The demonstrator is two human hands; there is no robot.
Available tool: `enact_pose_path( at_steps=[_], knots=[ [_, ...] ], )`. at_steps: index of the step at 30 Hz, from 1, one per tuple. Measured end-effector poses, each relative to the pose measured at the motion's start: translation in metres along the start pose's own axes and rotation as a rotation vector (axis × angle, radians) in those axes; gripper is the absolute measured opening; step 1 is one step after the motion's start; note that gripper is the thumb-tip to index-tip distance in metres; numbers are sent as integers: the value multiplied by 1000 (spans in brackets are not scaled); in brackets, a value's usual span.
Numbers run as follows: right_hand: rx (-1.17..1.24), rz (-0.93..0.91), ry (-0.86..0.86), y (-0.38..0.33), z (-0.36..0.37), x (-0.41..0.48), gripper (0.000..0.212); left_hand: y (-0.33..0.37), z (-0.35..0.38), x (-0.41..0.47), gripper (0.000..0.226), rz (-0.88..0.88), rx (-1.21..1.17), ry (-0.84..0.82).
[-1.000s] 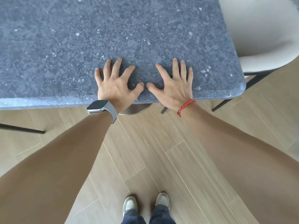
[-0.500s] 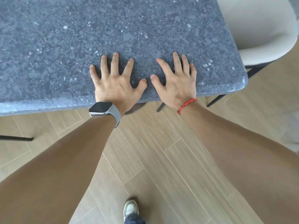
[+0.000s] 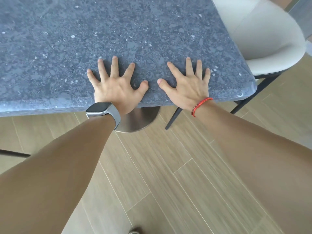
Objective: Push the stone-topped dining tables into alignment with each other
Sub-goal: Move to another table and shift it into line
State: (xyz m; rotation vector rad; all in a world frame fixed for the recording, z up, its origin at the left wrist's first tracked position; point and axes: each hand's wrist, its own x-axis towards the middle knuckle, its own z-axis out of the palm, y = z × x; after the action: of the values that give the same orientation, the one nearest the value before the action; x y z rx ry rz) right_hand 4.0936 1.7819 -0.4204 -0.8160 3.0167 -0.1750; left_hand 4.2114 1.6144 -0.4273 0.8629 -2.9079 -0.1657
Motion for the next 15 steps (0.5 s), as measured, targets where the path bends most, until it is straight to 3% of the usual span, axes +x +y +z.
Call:
enact_pose_path(
  at_steps=[15],
  knots=[
    [32,-25,131,2,13,2,68,2,5,4,75,-22,41,86]
  ],
)
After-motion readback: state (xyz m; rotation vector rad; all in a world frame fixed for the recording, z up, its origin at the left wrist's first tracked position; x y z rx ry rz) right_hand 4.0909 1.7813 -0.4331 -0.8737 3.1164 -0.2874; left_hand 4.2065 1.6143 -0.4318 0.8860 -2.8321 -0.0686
